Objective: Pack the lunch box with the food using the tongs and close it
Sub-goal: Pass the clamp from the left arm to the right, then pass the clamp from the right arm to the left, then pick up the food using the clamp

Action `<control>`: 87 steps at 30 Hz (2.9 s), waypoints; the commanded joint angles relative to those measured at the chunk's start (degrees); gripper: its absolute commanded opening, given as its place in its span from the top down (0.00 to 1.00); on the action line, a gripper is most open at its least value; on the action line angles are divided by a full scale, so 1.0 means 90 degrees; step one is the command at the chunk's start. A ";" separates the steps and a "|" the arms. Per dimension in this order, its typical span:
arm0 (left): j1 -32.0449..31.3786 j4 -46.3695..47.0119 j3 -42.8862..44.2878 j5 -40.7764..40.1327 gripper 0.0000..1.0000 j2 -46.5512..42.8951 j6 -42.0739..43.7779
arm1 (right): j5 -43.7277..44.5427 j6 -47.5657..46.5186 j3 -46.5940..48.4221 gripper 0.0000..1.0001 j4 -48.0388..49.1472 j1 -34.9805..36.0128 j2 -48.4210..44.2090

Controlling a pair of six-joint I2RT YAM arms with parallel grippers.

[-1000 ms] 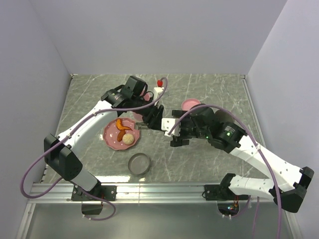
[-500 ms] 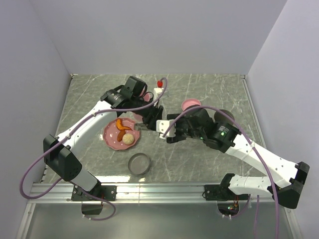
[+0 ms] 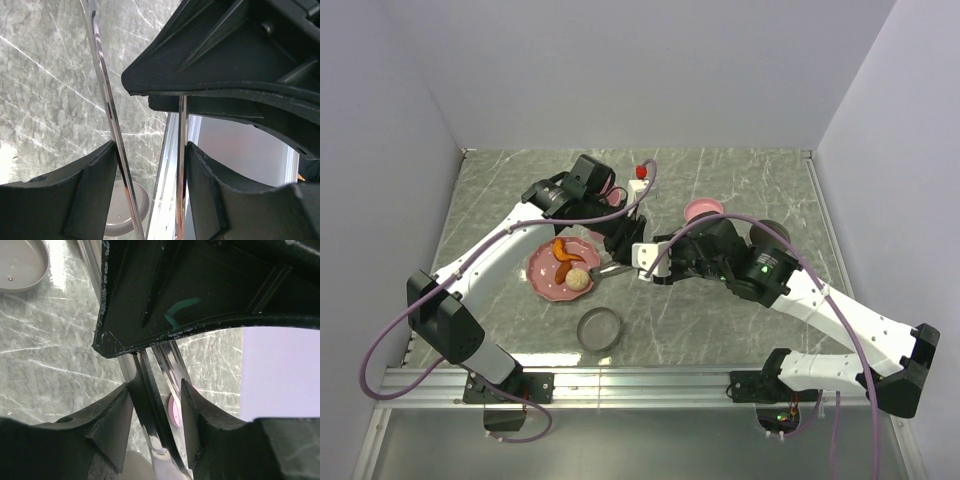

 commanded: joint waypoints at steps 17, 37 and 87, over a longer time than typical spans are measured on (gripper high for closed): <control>-0.0167 0.0004 -0.0065 0.0177 0.37 -0.0150 0.0208 | 0.0128 -0.0078 0.0138 0.59 0.0064 0.0035 0.0137; 0.0234 0.0132 -0.0543 -0.1335 0.53 -0.1124 0.0324 | 0.0255 0.0624 0.0138 0.04 -0.0268 0.0142 -0.0907; 0.2470 -0.1734 -0.3386 -0.4179 0.42 -0.3705 0.2473 | -0.1425 0.2910 0.0352 0.00 -0.1010 -0.2065 -0.1582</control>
